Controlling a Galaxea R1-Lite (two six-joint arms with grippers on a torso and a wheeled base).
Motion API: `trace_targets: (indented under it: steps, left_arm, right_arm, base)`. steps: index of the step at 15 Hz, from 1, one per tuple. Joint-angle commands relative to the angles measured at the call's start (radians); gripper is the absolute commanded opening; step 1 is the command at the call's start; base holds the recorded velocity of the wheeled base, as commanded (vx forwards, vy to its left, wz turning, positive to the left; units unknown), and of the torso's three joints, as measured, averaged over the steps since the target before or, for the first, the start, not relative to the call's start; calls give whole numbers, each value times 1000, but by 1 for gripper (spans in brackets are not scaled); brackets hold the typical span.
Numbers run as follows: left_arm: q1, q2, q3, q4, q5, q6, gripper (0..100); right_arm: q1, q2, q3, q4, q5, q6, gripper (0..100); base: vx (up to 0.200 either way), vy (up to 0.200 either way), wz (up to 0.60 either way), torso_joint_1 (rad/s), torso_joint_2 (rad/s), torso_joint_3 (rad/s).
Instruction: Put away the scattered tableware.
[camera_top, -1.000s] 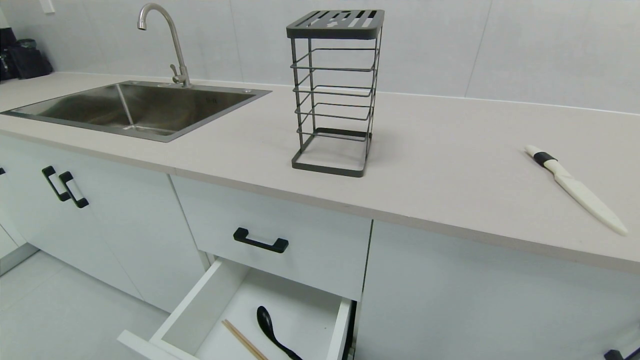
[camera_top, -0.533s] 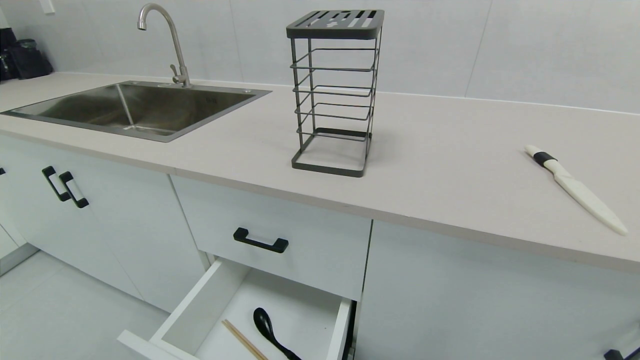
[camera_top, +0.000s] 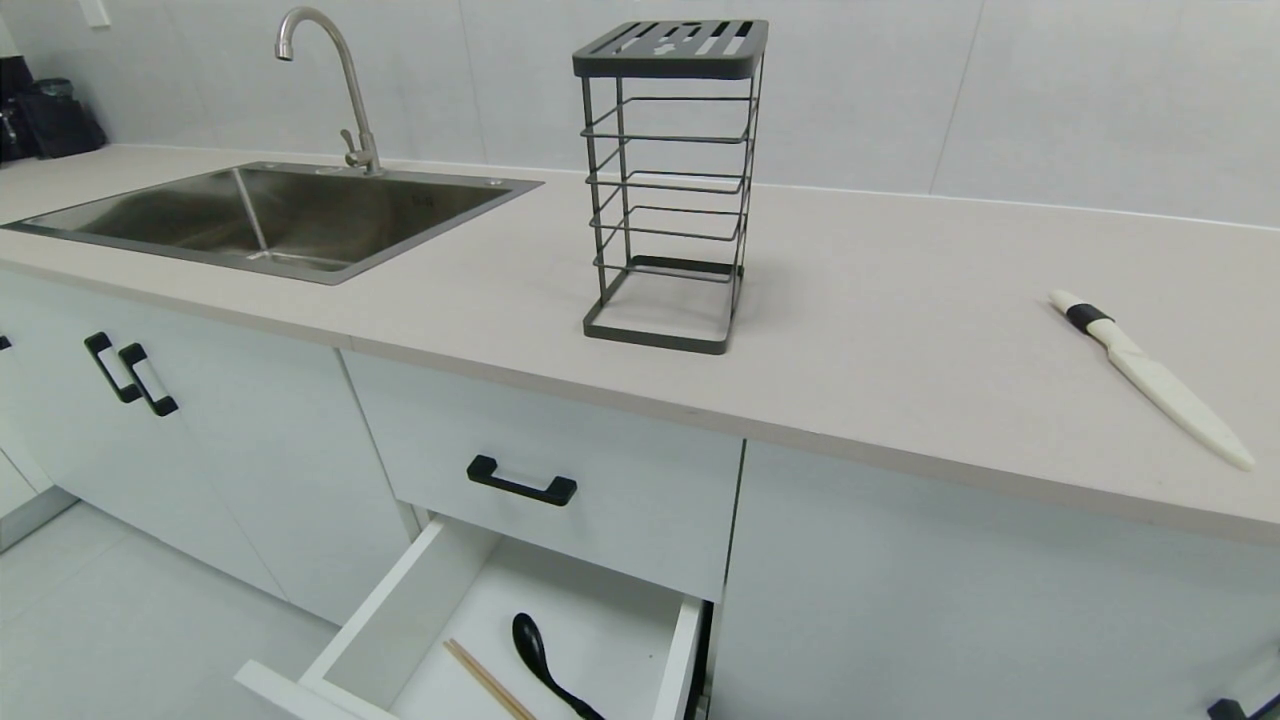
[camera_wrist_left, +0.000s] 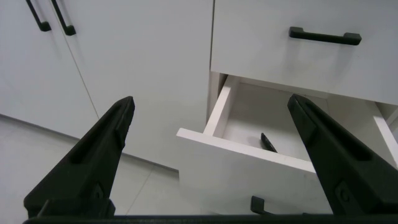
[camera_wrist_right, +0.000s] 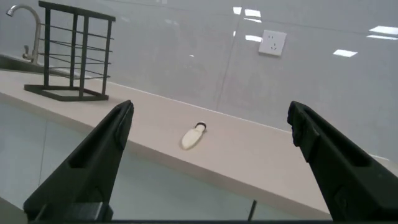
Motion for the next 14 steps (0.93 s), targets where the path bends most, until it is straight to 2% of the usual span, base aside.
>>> trace_targets:
  steps: [1,3,4,7,14]
  left_arm:
    - [0,1,0,0,0,0,100]
    - [0,1,0,0,0,0,100]
    - [-2,1,0,0,0,0,100]
    - [0,1,0,0,0,0,100]
    - [-2,1,0,0,-2,-1,100]
  right_arm:
    - [-1,-4,88,-10,34,15,100]
    - [-1,-4,269,-138,172,9,100]
    - [-1,-4,344,-202,175,9,100]
    - [-1,-4,344,-151,175,12,100]
    - [-1,-4,344,77,175,-34,100]
  base:
    - [0,0,0,0,0,0]
    - [0,0,0,0,0,0]
    - [0,0,0,0,0,0]
    - [0,0,0,0,0,0]
    - [0,0,0,0,0,0]
